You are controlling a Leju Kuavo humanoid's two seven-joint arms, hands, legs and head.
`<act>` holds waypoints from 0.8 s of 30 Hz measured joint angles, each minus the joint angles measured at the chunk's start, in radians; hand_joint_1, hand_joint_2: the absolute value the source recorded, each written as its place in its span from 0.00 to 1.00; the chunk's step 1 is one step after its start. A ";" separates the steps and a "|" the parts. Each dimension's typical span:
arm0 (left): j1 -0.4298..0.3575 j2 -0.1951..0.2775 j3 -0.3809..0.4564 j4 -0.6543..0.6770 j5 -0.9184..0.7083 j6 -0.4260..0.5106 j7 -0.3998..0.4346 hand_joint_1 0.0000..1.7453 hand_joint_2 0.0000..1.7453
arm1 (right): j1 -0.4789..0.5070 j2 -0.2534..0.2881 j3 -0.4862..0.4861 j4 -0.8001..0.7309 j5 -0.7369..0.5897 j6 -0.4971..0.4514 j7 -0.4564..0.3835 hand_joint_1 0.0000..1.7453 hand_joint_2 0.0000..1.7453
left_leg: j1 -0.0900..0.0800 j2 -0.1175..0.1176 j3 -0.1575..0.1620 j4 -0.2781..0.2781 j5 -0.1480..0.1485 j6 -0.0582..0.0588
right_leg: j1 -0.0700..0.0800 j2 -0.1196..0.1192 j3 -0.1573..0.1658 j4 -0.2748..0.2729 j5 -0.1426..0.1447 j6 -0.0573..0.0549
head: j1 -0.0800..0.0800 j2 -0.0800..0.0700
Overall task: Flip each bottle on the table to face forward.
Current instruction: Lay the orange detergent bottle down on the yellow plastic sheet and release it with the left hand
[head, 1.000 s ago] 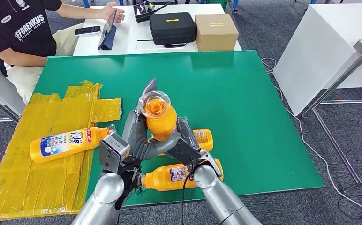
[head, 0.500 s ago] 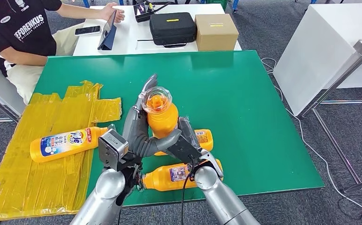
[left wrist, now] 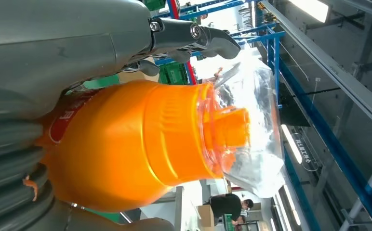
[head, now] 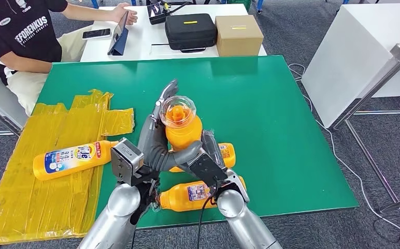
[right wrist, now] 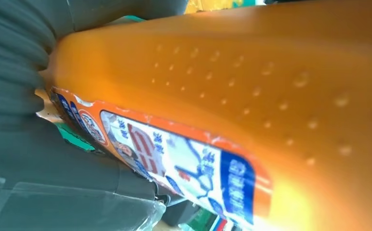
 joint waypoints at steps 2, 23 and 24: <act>-0.001 -0.002 -0.001 0.004 0.000 0.000 0.000 0.00 1.00 | 0.015 -0.006 -0.007 -0.025 -0.009 -0.035 -0.015 1.00 1.00 | 0.000 0.000 0.000 0.000 0.000 0.000 | 0.000 0.000 0.000 0.000 0.000 0.000 | 0.000 0.000; 0.030 -0.004 -0.008 0.055 -0.024 0.001 0.029 0.00 1.00 | 0.060 -0.011 -0.193 -0.080 -0.012 -0.217 -0.119 1.00 1.00 | 0.000 0.002 -0.001 0.000 0.000 0.000 | 0.000 0.000 -0.001 0.000 0.000 0.000 | 0.000 0.000; 0.033 -0.004 -0.008 0.056 -0.026 0.001 0.029 0.00 1.00 | 0.062 -0.010 -0.194 -0.080 -0.013 -0.219 -0.120 1.00 1.00 | 0.000 0.002 -0.001 0.000 0.000 0.000 | 0.000 0.000 -0.001 0.000 0.000 0.000 | 0.000 0.000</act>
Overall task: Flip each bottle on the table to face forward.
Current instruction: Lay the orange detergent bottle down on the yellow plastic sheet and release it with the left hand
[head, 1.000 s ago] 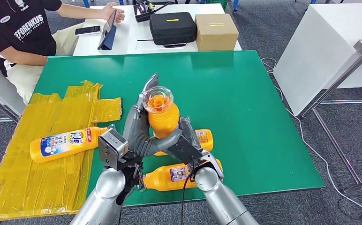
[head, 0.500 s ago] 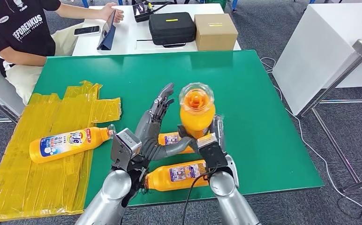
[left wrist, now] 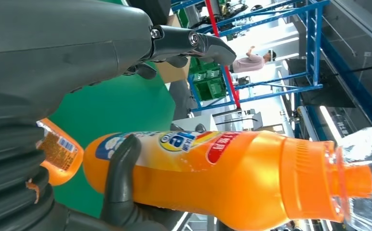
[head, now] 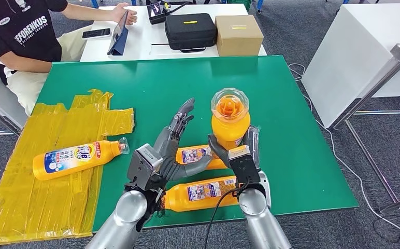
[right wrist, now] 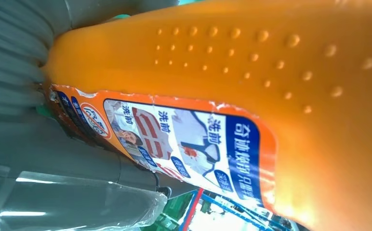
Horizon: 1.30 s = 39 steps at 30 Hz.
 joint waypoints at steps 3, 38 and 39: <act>0.010 0.000 0.000 0.001 -0.008 0.001 0.000 0.00 1.00 | 0.004 0.004 -0.001 0.000 -0.001 -0.001 -0.002 1.00 1.00 | 0.000 0.000 0.000 0.000 0.000 0.000 | 0.000 0.000 0.000 0.000 0.000 0.000 | 0.000 0.000; 0.076 0.012 0.050 -0.039 0.002 0.051 -0.028 0.00 1.00 | -0.085 0.022 0.284 0.292 -0.001 0.027 -0.023 1.00 1.00 | 0.000 -0.001 -0.001 0.000 0.000 0.000 | 0.000 -0.001 0.000 0.000 0.000 0.000 | 0.000 0.000; 0.077 0.013 0.051 -0.039 0.004 0.051 -0.029 0.00 1.00 | -0.089 0.022 0.288 0.300 -0.006 0.024 -0.023 1.00 1.00 | 0.000 -0.001 -0.001 0.000 0.000 0.000 | 0.000 -0.001 0.000 0.000 0.000 0.000 | 0.000 0.000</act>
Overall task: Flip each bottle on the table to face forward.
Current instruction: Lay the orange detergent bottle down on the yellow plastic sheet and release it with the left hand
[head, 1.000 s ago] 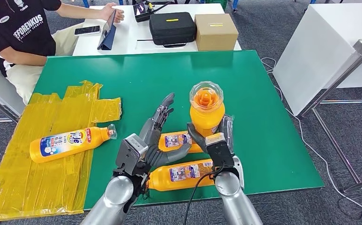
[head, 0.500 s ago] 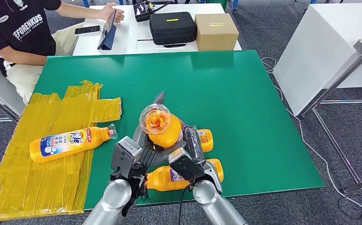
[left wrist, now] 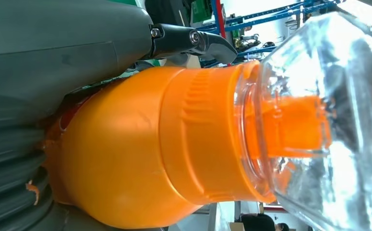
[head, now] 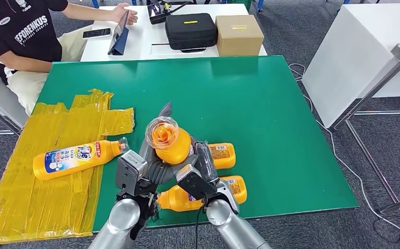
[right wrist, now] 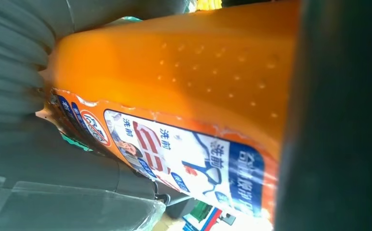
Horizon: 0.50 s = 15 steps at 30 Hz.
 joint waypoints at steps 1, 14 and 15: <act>0.000 0.001 0.001 0.000 0.001 0.000 0.000 0.00 1.00 | -0.003 0.001 0.003 0.007 -0.006 -0.002 -0.001 1.00 1.00 | 0.000 0.000 0.000 0.000 0.000 0.000 | 0.000 0.000 0.000 0.000 0.000 0.000 | 0.000 0.000; 0.013 0.014 -0.003 -0.011 0.021 0.001 -0.010 1.00 1.00 | -0.008 -0.003 0.019 0.039 -0.066 -0.022 -0.035 1.00 1.00 | 0.000 0.000 0.000 0.000 0.000 0.000 | 0.000 0.000 0.000 0.000 0.000 0.000 | 0.000 0.000; 0.013 0.015 -0.004 -0.013 0.021 0.001 -0.011 1.00 1.00 | -0.008 -0.004 0.020 0.039 -0.070 -0.024 -0.036 1.00 1.00 | 0.000 0.000 0.000 0.000 0.000 0.000 | 0.000 0.000 0.000 0.000 0.000 0.000 | 0.000 0.000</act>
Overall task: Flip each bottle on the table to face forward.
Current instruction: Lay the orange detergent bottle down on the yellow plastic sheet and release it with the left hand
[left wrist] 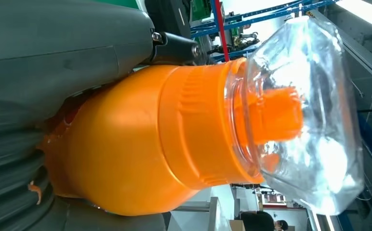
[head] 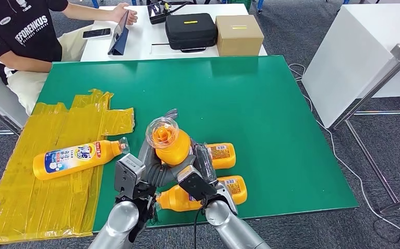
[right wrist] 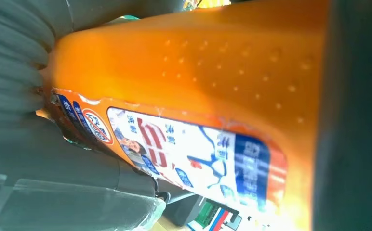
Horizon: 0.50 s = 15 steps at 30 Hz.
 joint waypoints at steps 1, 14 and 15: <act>0.000 0.000 0.000 -0.002 0.000 0.000 0.000 1.00 1.00 | -0.001 0.000 0.000 0.000 -0.004 -0.001 -0.001 1.00 1.00 | 0.000 0.000 0.000 0.000 0.000 0.000 | 0.000 0.000 0.000 0.000 0.000 0.000 | 0.000 0.000; -0.009 0.002 0.002 -0.015 -0.002 0.000 -0.004 1.00 1.00 | 0.000 -0.013 0.000 -0.021 -0.039 -0.012 -0.036 1.00 1.00 | 0.000 0.001 0.000 0.000 0.000 0.000 | 0.000 0.000 0.000 0.000 0.000 0.000 | 0.000 0.000; -0.009 0.003 0.002 -0.015 -0.002 0.000 -0.006 1.00 1.00 | 0.003 -0.014 0.000 -0.027 -0.040 -0.014 -0.037 0.80 1.00 | 0.000 0.001 0.000 0.000 0.000 0.000 | 0.000 0.000 0.000 0.000 0.000 0.000 | 0.000 0.000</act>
